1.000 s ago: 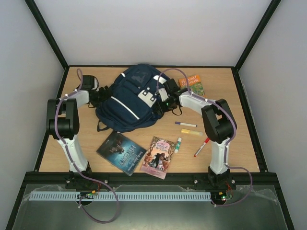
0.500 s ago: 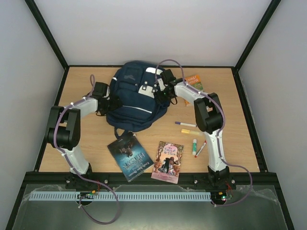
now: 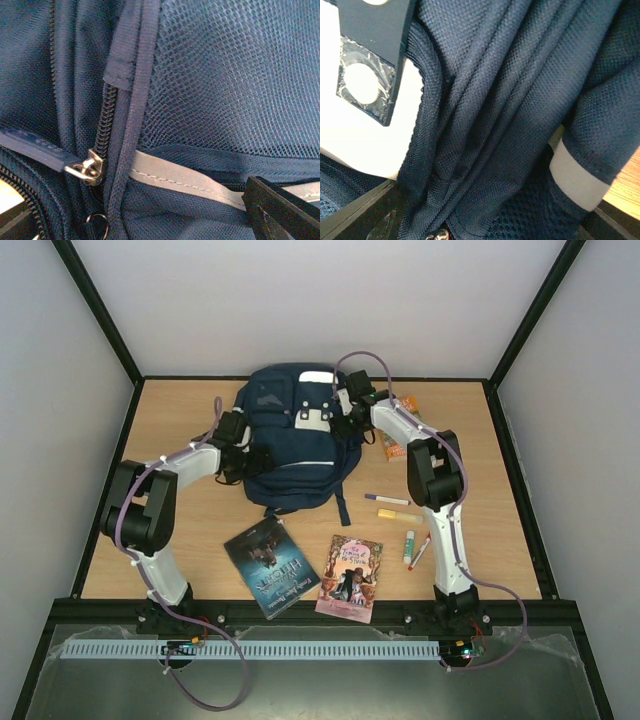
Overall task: Pack the student bag
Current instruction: Adjust the student bag at the center of the board.
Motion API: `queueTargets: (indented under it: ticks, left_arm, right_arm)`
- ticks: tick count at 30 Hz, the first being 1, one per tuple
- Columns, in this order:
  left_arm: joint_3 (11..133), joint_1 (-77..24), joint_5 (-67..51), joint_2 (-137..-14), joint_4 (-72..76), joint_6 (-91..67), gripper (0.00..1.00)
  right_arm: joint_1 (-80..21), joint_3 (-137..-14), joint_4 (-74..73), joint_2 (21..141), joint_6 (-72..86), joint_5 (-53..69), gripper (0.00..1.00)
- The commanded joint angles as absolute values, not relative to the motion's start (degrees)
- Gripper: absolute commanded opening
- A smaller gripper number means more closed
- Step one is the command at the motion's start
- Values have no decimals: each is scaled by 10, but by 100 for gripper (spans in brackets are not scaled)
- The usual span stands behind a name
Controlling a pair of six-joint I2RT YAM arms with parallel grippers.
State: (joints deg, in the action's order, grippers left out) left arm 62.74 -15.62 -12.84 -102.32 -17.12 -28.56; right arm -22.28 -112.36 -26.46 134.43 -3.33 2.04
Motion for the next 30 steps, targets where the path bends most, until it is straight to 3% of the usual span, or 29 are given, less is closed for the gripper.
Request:
queueTargets:
  ticks: [1, 21, 30]
  left_arm:
    - [641, -207, -226, -1023, -164, -261, 92]
    - [660, -290, -172, -995, -213, -253, 91]
    - [680, -262, -85, -896, -296, -290, 99]
  right_arm:
    - [-232, -1143, -284, 1340, -9, 64, 81]
    - [-182, -1025, -278, 1238, 20, 71, 85]
    - [-152, -1022, -317, 1140, 32, 62, 91]
